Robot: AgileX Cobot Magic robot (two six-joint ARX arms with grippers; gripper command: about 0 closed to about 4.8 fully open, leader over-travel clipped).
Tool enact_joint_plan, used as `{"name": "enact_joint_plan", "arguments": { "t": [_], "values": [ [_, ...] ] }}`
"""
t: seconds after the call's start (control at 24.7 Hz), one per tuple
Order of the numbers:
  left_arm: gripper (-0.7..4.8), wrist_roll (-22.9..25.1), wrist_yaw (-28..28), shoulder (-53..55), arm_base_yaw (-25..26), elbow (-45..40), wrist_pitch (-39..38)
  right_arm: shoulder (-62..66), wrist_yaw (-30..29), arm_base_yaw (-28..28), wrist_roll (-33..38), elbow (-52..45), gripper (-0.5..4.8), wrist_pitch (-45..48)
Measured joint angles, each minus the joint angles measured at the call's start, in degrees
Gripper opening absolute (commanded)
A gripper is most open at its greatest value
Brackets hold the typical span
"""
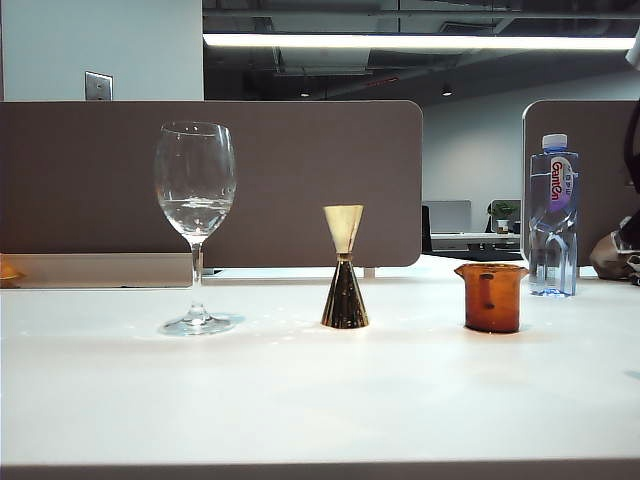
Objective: Pick up the small amber measuring cup and pour the water in it into the jigger, then pick up the jigger and pour the water in it into the wine glass.
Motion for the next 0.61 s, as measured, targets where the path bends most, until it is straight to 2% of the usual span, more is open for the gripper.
{"name": "enact_joint_plan", "arguments": {
  "t": [0.28, 0.45, 0.61],
  "values": [
    [-0.02, 0.0, 0.0, 0.0, 0.0, 0.0, 0.0, 0.0, 0.0, 0.0, 0.0, 0.0, -0.01, -0.2],
    [-0.02, 0.0, 0.0, 0.0, 0.0, 0.0, 0.0, -7.6, 0.7, -0.3, -1.5, 0.0, -0.01, -2.1],
    [-0.02, 0.0, 0.0, 0.0, 0.0, 0.0, 0.0, -20.7, 1.3, -6.8, -3.8, 0.2, -0.01, -1.9]
  ]
}}
